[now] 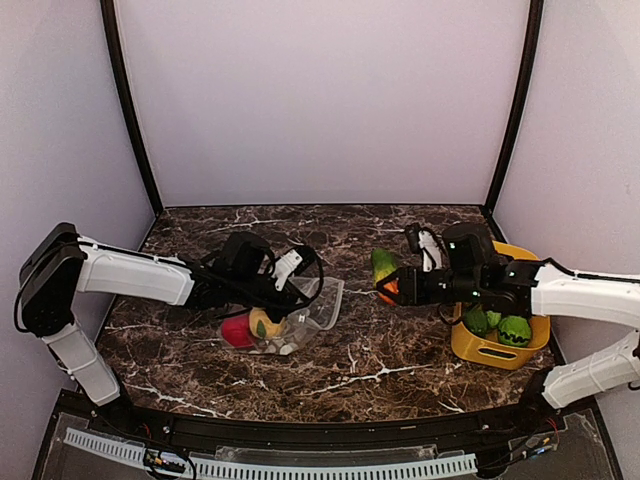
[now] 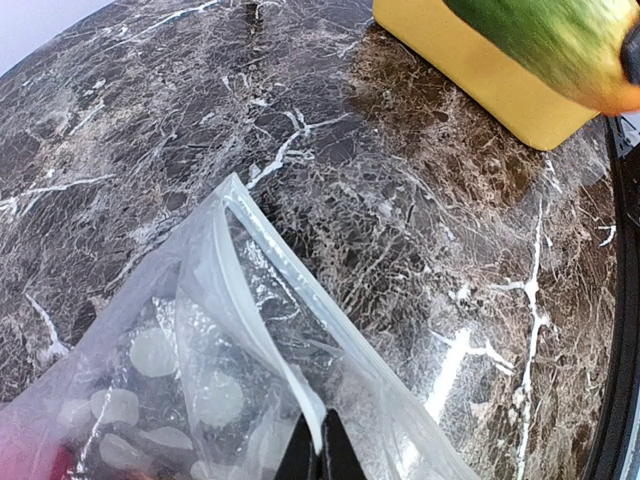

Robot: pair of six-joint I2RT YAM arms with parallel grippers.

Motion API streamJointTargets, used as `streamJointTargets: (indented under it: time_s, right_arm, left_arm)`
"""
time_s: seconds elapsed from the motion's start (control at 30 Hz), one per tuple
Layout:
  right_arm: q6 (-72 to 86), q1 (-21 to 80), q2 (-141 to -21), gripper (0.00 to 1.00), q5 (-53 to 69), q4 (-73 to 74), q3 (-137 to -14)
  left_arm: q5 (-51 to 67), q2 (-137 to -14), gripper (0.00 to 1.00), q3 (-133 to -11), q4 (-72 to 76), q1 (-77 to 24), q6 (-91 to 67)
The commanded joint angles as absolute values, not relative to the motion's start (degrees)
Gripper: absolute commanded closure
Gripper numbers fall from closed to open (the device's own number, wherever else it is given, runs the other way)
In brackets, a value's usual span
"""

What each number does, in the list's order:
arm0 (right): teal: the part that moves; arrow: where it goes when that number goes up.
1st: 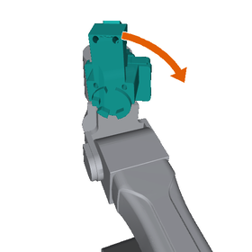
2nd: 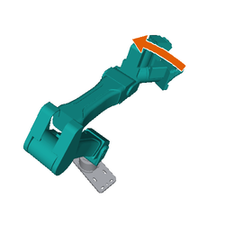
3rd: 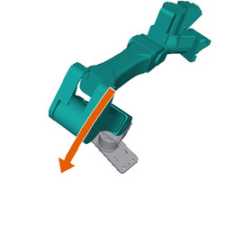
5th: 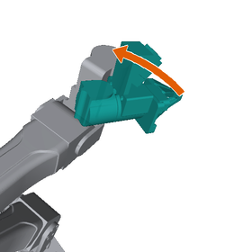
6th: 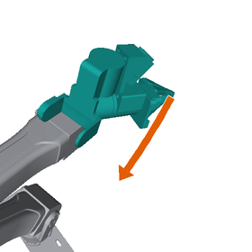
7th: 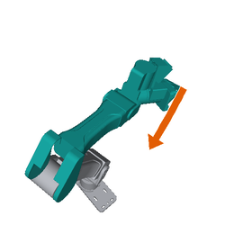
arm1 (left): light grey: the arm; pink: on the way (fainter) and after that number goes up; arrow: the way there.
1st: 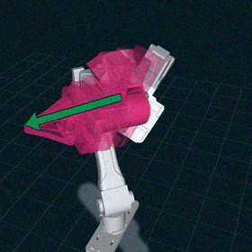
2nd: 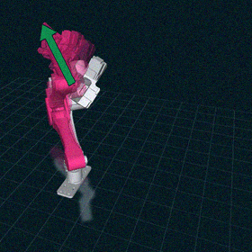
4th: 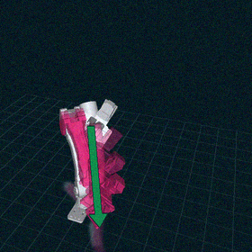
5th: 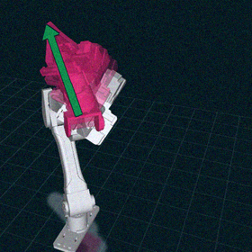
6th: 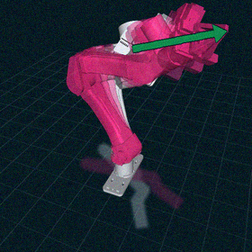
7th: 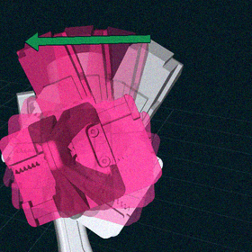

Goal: Open the zip-top bag and remove the fake food

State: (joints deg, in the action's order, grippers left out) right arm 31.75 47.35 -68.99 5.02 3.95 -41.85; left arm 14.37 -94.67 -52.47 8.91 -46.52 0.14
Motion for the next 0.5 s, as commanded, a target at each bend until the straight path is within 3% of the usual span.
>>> streamJointTargets:
  time_s: [0.0, 0.47]
  right_arm:
    - [30.66, 39.84, -65.97, 0.64, 3.95, 9.45, -40.65]
    - [30.83, 13.66, -52.78, 0.62, 1.76, 17.34, -34.94]
  left_arm:
    - [15.49, -95.21, 0.99, -53.82, 9.24, -45.82, -1.49]
    - [17.95, -96.35, 0.99, -55.01, 10.11, -45.11, -2.0]
